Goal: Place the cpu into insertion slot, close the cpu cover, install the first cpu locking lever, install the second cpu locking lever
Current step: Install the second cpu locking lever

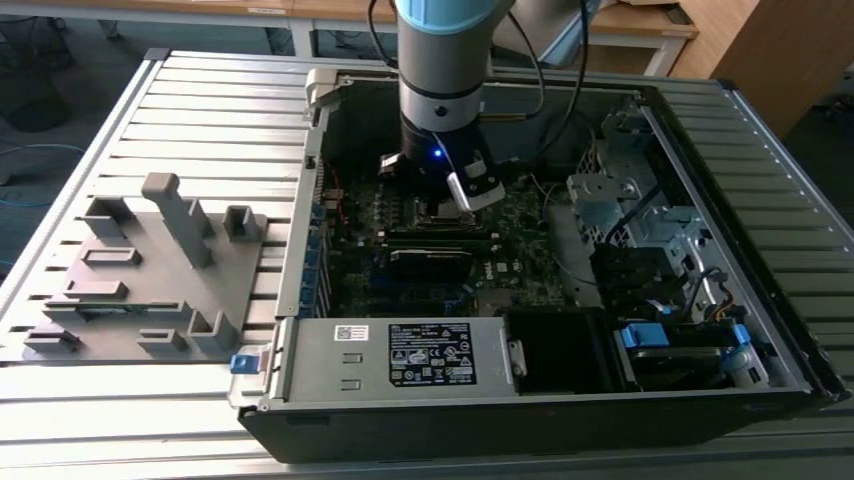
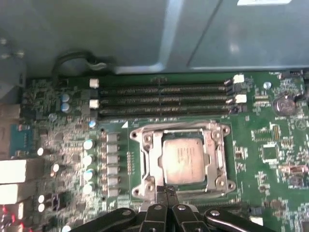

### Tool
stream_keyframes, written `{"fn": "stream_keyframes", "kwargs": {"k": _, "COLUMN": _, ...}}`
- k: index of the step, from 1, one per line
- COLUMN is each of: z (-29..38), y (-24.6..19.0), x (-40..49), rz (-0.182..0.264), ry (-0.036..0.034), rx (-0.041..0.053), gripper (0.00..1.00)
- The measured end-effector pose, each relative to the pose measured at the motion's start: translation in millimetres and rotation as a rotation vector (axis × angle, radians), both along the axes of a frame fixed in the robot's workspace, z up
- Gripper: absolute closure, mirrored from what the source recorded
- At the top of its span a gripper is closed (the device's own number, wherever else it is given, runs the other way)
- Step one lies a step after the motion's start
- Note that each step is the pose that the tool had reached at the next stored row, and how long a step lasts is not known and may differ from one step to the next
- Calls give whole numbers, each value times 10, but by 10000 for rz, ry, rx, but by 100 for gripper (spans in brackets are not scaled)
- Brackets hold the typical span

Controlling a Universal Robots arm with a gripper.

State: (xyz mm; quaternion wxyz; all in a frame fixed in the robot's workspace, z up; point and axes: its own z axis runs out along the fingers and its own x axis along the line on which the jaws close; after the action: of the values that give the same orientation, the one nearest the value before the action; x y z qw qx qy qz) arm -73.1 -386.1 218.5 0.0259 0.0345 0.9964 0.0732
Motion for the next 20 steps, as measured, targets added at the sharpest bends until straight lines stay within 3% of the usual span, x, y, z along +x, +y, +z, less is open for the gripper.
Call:
{"fn": "stream_keyframes", "kwargs": {"k": 2, "z": -3, "y": 49, "x": 14, "rz": 2, "ry": 0, "rx": -34, "gripper": 90}}
{"fn": "stream_keyframes", "kwargs": {"k": 6, "z": -11, "y": 168, "x": 27, "rz": 2, "ry": 0, "rx": -221, "gripper": 90}}
{"fn": "stream_keyframes", "kwargs": {"k": 9, "z": -17, "y": 231, "x": 46, "rz": 2, "ry": 1, "rx": -309, "gripper": 90}}
{"fn": "stream_keyframes", "kwargs": {"k": 16, "z": -25, "y": 290, "x": 218, "rz": 0, "ry": -1, "rx": -435, "gripper": 90}}
{"fn": "stream_keyframes", "kwargs": {"k": 20, "z": -25, "y": 290, "x": 229, "rz": -1, "ry": 0, "rx": -459, "gripper": 90}}
